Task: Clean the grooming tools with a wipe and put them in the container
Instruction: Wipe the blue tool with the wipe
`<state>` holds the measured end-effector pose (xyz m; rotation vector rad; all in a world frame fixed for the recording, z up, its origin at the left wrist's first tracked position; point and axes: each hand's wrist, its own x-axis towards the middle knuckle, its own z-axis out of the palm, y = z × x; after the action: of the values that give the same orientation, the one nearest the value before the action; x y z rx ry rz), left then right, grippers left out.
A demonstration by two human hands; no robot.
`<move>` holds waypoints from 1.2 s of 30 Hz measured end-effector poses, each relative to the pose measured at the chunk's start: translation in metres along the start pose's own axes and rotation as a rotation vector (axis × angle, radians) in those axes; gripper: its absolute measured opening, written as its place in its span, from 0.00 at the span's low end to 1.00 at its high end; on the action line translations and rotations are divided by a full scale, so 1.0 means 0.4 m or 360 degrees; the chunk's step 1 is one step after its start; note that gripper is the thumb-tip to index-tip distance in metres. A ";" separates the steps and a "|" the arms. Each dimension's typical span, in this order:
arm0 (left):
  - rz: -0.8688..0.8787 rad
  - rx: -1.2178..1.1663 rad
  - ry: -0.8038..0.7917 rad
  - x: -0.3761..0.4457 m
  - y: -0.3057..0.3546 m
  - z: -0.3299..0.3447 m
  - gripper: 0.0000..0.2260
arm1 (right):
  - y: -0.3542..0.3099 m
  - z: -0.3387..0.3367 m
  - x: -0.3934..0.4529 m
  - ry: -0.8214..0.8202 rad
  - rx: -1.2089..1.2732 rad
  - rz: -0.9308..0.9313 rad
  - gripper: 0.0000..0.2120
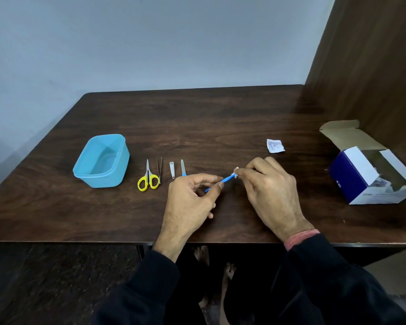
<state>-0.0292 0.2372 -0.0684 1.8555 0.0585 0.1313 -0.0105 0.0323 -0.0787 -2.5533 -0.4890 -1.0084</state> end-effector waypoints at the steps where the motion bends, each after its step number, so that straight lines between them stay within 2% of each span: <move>1: 0.0001 0.0016 -0.0003 0.000 -0.001 -0.001 0.05 | -0.003 -0.001 -0.001 -0.0011 0.0010 -0.0059 0.04; 4: 0.0019 0.0044 -0.0066 0.000 -0.001 -0.002 0.06 | -0.013 -0.008 -0.002 -0.0062 0.0048 -0.0281 0.04; 6: 0.0028 0.0043 -0.0093 0.000 0.000 -0.004 0.07 | -0.015 -0.012 0.001 -0.0061 0.0069 -0.0315 0.06; 12: 0.0020 0.0033 -0.0034 0.003 0.002 0.002 0.07 | -0.001 -0.005 0.005 0.0001 0.0005 0.0044 0.04; 17: 0.0006 0.0065 0.0002 0.000 0.011 0.008 0.07 | -0.004 -0.004 0.005 0.0010 0.0014 0.0076 0.05; 24: -0.0106 -0.0009 0.0109 0.001 0.023 0.017 0.05 | 0.008 -0.011 0.001 0.0189 0.0112 0.0232 0.05; 28: -0.0111 -0.0009 0.0097 -0.004 0.030 0.013 0.04 | 0.005 -0.010 -0.001 0.0112 0.0205 0.0247 0.02; 32: -0.0048 0.0022 0.0059 -0.009 0.028 0.010 0.03 | -0.001 -0.012 -0.003 0.0045 0.0236 0.0205 0.05; 36: 0.0051 0.0037 0.0128 -0.011 0.020 0.004 0.02 | -0.006 -0.015 -0.002 -0.0009 0.0221 0.0204 0.07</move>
<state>-0.0337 0.2328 -0.0616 1.8748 0.0862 0.2283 -0.0156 0.0316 -0.0747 -2.4312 -0.3778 -0.8903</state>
